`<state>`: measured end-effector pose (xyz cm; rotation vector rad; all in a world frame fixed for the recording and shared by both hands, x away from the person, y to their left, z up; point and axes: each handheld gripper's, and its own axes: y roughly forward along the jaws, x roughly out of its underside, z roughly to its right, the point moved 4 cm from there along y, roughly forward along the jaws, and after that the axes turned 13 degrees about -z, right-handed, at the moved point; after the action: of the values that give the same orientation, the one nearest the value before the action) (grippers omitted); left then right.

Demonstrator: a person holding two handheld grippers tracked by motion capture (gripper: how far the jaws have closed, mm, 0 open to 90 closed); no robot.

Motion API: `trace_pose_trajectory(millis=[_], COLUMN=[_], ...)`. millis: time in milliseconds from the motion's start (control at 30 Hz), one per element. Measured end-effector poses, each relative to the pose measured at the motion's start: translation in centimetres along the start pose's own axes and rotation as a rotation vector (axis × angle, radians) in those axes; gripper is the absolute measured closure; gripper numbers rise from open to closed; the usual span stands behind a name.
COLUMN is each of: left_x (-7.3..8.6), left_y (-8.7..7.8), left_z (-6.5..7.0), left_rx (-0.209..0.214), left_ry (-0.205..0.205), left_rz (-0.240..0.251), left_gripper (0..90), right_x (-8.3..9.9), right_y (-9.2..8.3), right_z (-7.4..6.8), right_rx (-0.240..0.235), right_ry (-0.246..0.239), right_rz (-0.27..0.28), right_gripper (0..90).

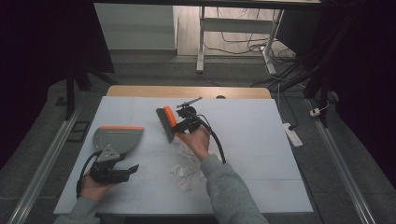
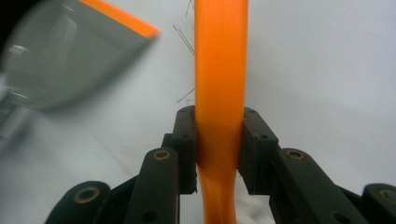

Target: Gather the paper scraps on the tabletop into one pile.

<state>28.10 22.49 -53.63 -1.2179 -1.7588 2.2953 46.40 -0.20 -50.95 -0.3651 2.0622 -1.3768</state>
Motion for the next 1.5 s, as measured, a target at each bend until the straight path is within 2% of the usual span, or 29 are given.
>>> trace_pose_trajectory(millis=[67, 167, 233, 300, 400, 533, 700, 900, 1067, 1200, 1367, 1500], left_x=[0.0, 0.0, -0.1, -0.1, -0.1, 0.0, 0.0, 0.0, 0.0, 0.0, 0.0, 0.0], left_y=[0.0, 0.0, 0.1, 0.1, 0.1, 0.2, 0.2, 0.3, 0.3, 0.2, 0.2, 0.2], left_z=[0.0, 0.1, 0.2, 0.3, 0.3, 0.3, 0.3, 0.3, 0.2, 0.2, 0.2, 0.2], left_rx=[-0.001, -0.003, -0.004, -0.007, -0.008, -0.007, -0.005, -0.006, -0.007, -0.006, -0.006, -0.007], left_ry=[-0.001, 0.005, 0.008, 0.01, 0.009, 0.009, 0.009, 0.006, 0.006, 0.002, 0.002, 0.003], left_rz=[-0.001, -0.004, -0.008, -0.011, -0.011, -0.015, -0.013, -0.014, -0.016, -0.013, -0.013, -0.013], left_gripper=[30.2, 30.2, 30.2, 30.2, 30.2, 30.2, 30.2, 30.2, 30.2, 30.2, 30.1, 30.1], right_x=[0.8, 2.4, 3.3, 3.9, 4.1, 4.5, 6.0, 7.6, 8.9, 10.3, 12.1, 13.4], right_y=[-0.6, -2.2, -3.6, -5.4, -8.0, -10.1, -10.4, -9.8, -10.4, -11.1, -11.8, -10.8], right_z=[0.8, 1.9, 2.1, 1.7, 0.7, -0.2, -0.6, -0.1, -0.4, -1.6, -3.9, -5.8], right_rx=[0.011, 0.065, 0.04, 0.001, -0.016, -0.025, -0.029, -0.028, -0.023, -0.016, -0.004, -0.002], right_ry=[0.009, 0.002, 0.004, -0.015, -0.074, -0.13, -0.185, -0.215, -0.261, -0.316, -0.404, -0.466], right_rz=[-0.019, -0.036, -0.012, 0.039, 0.101, 0.104, 0.068, 0.027, 0.007, -0.029, -0.095, -0.18], right_gripper=[70.2, 70.2, 70.2, 70.2, 70.2, 70.1, 70.2, 70.2, 70.2, 70.2, 70.1, 70.2])
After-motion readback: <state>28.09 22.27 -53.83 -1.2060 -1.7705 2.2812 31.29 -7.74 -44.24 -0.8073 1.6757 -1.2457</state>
